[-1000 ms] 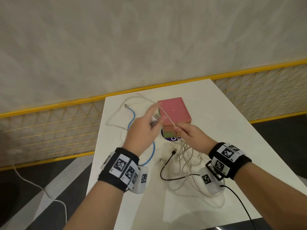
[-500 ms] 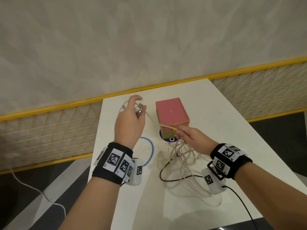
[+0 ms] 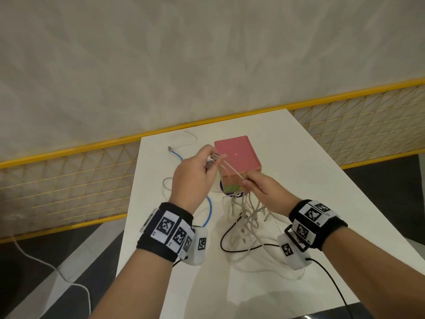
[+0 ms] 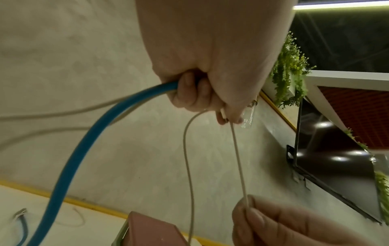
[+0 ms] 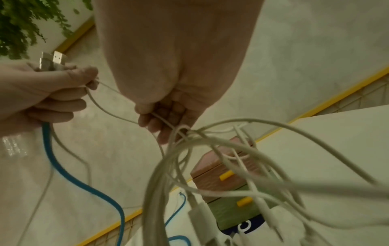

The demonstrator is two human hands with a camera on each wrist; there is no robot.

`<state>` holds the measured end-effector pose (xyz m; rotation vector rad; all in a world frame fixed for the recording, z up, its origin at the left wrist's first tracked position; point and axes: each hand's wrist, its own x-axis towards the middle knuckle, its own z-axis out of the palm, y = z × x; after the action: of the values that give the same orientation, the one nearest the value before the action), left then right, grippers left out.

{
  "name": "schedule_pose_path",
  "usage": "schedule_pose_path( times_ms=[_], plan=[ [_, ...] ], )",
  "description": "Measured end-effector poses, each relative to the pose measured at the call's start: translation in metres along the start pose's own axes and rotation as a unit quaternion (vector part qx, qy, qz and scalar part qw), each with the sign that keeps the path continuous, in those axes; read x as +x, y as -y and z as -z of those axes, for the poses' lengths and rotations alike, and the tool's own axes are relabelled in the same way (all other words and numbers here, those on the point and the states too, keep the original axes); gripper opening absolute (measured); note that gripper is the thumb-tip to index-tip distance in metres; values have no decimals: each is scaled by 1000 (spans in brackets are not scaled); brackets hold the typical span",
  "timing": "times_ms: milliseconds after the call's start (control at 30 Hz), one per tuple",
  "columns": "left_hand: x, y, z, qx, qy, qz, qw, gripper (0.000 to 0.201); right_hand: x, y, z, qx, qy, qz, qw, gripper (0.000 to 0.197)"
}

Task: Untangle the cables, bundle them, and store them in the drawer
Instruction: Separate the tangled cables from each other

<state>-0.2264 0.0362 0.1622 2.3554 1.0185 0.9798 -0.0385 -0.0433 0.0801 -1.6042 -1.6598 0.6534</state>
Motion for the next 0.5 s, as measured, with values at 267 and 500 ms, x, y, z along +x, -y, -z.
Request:
schedule_pose_path(
  times_ms=[267, 500],
  plan=[
    [-3, -3, 8, -130, -81, 36, 987, 13, -1, -21, 4, -91, 30, -7, 995, 23],
    [-1, -14, 10, -183, -82, 38, 979, 12, 0, -11, -6, -88, -19, 30, 995, 12]
  ],
)
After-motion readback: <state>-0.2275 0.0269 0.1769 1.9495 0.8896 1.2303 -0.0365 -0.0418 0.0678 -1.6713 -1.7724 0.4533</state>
